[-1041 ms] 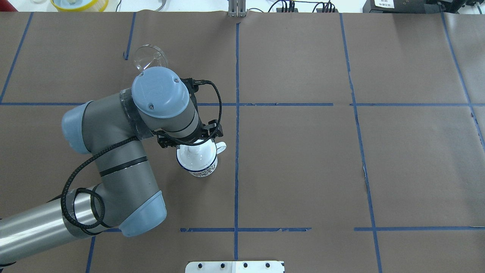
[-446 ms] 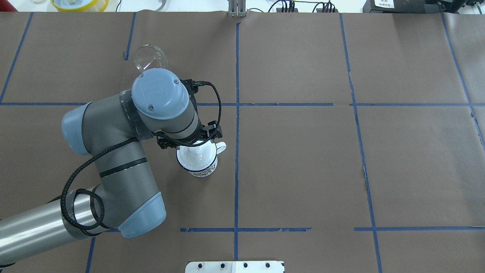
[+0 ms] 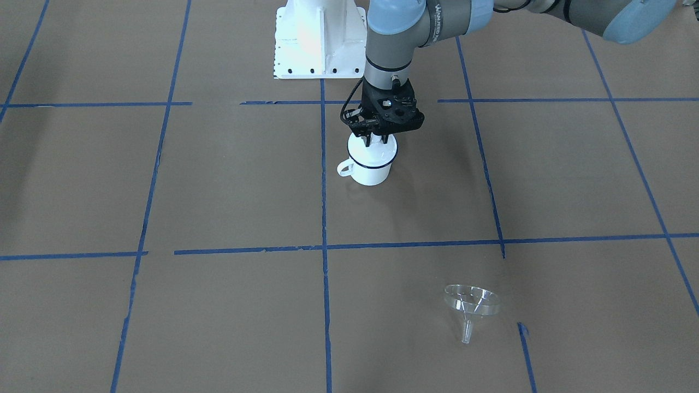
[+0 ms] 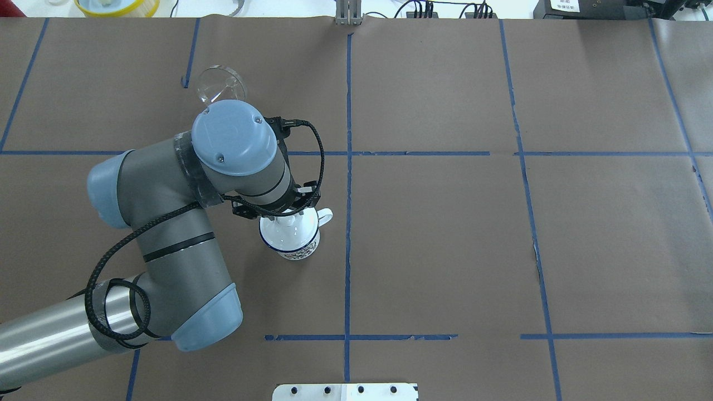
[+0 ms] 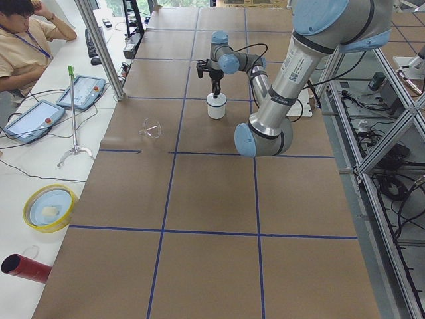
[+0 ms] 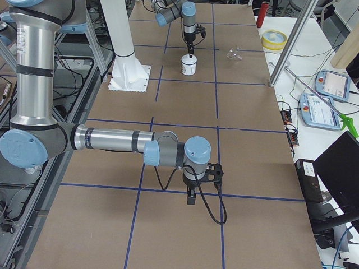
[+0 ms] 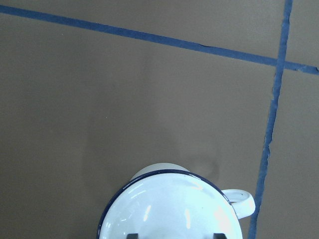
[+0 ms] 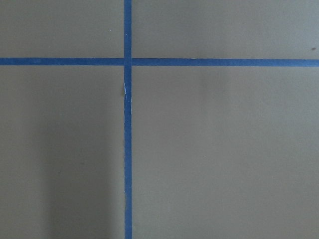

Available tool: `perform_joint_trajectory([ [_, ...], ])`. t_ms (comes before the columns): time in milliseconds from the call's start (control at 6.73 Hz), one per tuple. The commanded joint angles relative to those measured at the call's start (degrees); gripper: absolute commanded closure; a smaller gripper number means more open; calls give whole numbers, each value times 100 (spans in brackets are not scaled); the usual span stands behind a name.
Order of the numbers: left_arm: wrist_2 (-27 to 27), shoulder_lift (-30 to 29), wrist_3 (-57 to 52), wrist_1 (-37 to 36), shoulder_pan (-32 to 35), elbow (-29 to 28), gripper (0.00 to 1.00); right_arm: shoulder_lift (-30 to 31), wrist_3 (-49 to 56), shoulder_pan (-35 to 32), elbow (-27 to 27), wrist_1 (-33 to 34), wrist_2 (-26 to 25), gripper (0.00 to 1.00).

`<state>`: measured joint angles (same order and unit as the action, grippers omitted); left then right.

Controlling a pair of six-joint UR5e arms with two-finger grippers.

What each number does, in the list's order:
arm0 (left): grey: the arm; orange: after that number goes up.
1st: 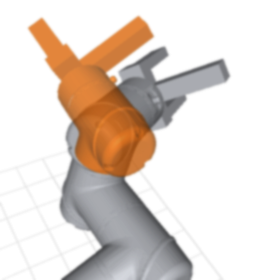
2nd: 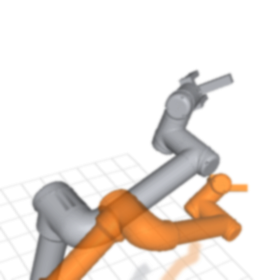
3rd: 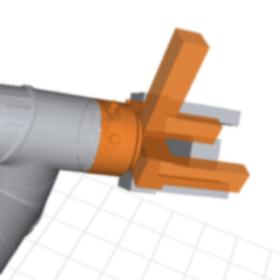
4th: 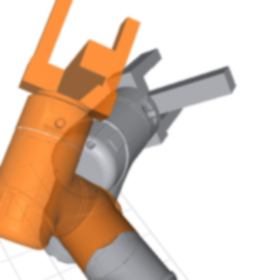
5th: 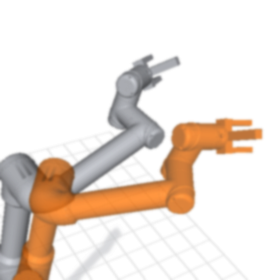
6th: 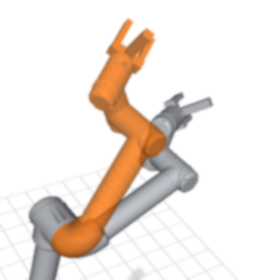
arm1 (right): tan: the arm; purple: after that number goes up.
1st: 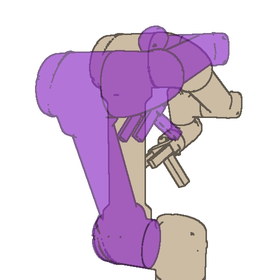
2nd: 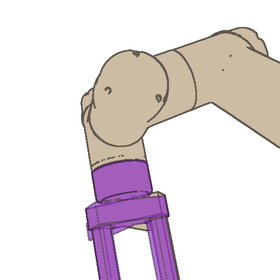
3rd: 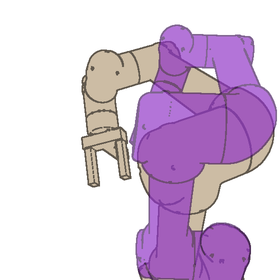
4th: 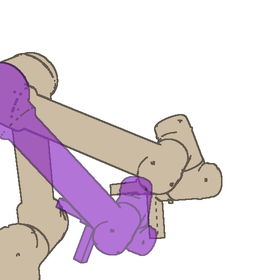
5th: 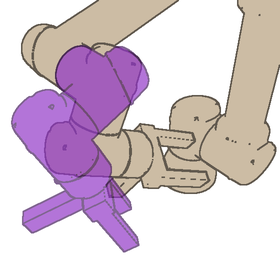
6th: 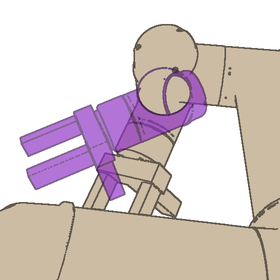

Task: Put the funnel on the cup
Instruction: 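Close the left gripper on the white lid's knob, then lift the lid off the mug and carry it beside the mug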

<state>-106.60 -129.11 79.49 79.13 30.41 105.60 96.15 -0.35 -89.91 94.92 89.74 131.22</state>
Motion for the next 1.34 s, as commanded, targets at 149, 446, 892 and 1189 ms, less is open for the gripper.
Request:
perform_joint_trajectory([
  [149, -19, -61, -65, -221, 8, 162, 100, 0, 0, 0, 0, 0, 0, 0],
  [446, -28, -35, -598, -949, 235, 994, 100, 0, 0, 0, 0, 0, 0, 0],
  [892, -36, 1496, -2022, -211, 676, 1612, 100, 0, 0, 0, 0, 0, 0, 0],
  [1189, -54, 2091, -2043, 1282, 642, 793, 100, 0, 0, 0, 0, 0, 0, 0],
])
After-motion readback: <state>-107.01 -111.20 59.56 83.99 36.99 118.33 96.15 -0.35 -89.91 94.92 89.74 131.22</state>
